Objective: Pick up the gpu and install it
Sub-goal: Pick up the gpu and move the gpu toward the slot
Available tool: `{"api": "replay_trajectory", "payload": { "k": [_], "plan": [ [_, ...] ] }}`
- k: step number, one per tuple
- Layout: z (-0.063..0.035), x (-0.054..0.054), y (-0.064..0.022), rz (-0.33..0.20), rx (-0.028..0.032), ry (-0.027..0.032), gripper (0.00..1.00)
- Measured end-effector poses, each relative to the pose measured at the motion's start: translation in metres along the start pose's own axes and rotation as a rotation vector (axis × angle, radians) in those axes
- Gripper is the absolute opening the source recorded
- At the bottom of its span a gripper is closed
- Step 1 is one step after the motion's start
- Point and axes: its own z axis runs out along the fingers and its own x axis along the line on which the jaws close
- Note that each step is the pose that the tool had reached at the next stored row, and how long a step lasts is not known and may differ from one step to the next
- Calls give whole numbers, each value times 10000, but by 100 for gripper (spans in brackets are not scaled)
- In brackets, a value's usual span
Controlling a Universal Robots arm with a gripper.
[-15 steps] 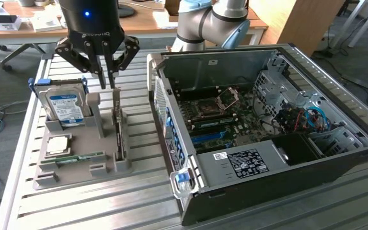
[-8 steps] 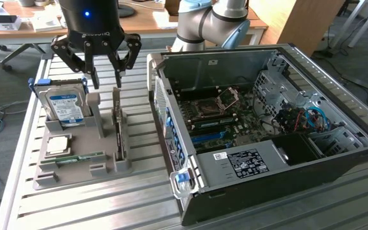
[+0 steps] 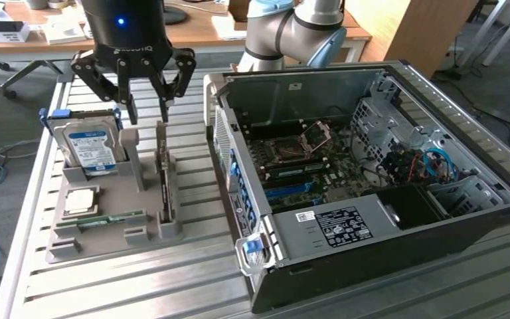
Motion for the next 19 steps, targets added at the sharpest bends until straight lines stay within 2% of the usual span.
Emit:
{"api": "replay_trajectory", "payload": {
  "k": [19],
  "plan": [
    [344,8,-15,1,0,0,47]
  ]
}}
